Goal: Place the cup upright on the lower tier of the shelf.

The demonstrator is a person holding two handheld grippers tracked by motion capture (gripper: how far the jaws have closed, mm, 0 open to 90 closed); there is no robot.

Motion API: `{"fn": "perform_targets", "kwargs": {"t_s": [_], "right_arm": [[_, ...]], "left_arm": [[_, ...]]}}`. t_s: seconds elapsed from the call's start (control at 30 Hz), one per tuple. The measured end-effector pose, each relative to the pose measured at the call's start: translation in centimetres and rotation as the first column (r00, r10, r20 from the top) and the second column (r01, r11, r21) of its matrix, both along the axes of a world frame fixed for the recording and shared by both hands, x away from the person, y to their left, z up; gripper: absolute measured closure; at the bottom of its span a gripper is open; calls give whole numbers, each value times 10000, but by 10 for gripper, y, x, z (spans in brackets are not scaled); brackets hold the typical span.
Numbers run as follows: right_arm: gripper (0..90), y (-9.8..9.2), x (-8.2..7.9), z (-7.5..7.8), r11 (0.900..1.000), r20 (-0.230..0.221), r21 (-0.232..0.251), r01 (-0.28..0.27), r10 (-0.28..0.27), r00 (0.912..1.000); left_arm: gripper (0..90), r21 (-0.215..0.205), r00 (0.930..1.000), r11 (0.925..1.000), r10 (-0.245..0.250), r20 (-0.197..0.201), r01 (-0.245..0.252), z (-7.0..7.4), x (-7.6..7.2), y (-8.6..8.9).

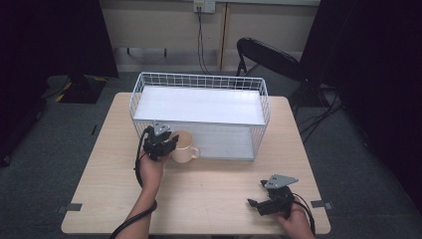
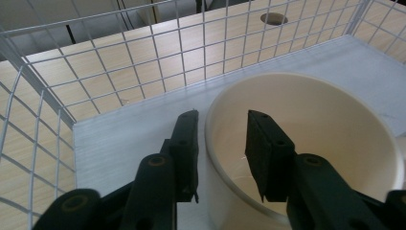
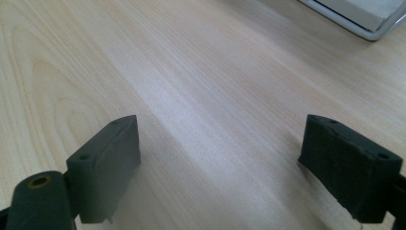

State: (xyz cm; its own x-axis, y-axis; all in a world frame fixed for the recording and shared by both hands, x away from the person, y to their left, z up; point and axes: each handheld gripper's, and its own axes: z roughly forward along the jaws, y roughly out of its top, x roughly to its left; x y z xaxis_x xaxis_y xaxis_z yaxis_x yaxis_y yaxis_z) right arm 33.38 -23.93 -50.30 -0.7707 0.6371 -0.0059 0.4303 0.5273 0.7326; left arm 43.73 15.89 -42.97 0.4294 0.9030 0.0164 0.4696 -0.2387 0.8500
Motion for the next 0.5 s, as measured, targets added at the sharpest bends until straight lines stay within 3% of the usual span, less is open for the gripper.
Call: {"fn": "perform_targets", "kwargs": {"t_s": [0.17,0.23,0.27,0.33,0.43,0.5], "right_arm": [[126,0,0,0,10000,-1,0,-1,1,10000],[126,0,0,0,10000,-2,0,0,0,10000],[126,0,0,0,10000,-3,-1,1,-1,10000],[126,0,0,0,10000,-2,1,-1,1,10000],[126,0,0,0,10000,-1,0,-1,1,10000],[126,0,0,0,10000,-1,0,1,-1,10000]], "left_arm": [[569,-273,10000,9996,-65,-3,65,0,-3,1],[507,-200,9999,9997,-137,21,137,1,-5,2],[487,-429,9997,9988,-227,47,229,2,-7,3],[442,-332,9993,9987,-371,98,374,4,-10,4],[378,-681,9987,9964,-495,106,501,5,-14,4],[371,-605,9981,9963,-609,126,616,6,-16,4]]}}
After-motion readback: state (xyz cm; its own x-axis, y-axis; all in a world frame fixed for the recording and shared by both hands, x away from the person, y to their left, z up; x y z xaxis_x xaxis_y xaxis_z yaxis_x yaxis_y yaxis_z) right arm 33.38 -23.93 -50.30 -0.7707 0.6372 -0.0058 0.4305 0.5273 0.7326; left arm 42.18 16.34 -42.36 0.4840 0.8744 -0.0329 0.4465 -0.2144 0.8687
